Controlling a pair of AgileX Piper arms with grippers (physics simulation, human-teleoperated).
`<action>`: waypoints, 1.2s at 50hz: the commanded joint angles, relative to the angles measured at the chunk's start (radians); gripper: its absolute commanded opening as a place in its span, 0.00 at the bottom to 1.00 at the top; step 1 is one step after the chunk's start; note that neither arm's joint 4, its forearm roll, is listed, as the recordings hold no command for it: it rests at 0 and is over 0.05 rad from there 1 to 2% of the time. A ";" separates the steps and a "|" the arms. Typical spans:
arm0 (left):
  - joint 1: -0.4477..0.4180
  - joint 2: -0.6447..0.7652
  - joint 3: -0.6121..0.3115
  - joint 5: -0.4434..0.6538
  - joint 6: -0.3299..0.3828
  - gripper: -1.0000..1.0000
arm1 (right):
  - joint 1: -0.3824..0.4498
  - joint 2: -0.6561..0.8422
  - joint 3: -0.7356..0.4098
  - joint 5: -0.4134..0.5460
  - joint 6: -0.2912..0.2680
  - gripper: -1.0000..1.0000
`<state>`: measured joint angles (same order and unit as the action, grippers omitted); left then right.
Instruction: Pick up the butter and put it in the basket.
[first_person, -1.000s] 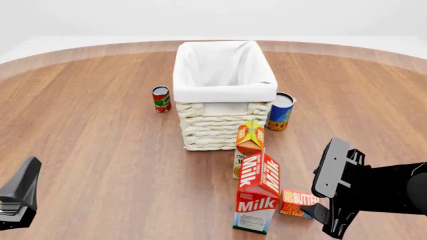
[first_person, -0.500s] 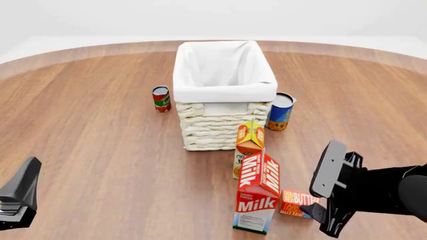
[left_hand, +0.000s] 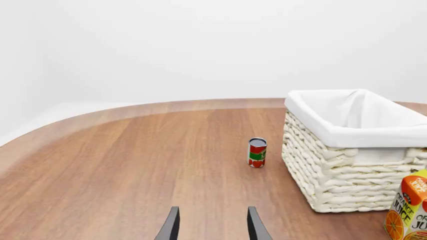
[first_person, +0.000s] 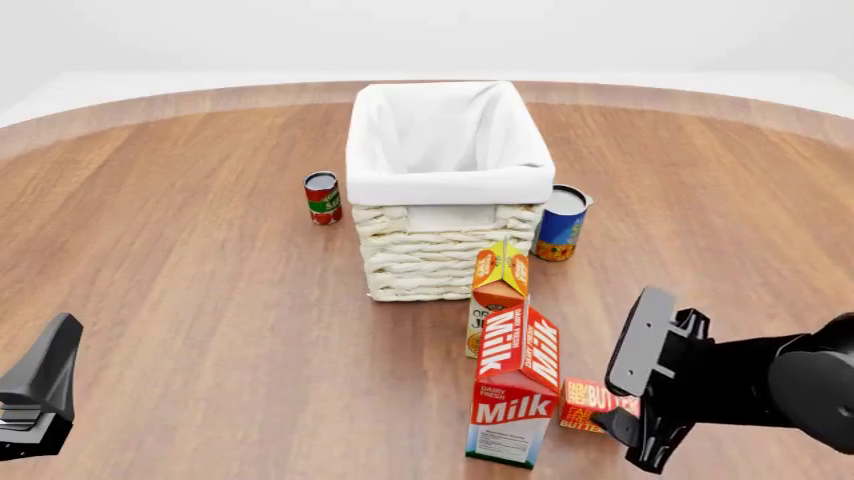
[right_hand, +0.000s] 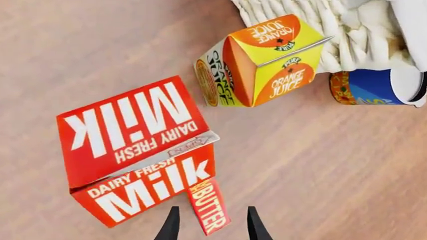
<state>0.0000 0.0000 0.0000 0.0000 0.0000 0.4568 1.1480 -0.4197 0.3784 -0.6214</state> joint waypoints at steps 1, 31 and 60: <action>0.000 0.000 0.000 0.000 0.000 1.00 | -0.002 0.057 0.012 -0.053 0.000 1.00; 0.000 0.000 0.000 0.000 0.000 1.00 | -0.018 0.171 0.067 -0.201 0.010 1.00; 0.000 0.000 0.000 0.000 0.000 1.00 | -0.022 0.214 0.113 -0.285 0.032 1.00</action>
<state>0.0000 0.0000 0.0000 0.0000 0.0000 0.4338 1.3433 -0.3222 0.1256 -0.5974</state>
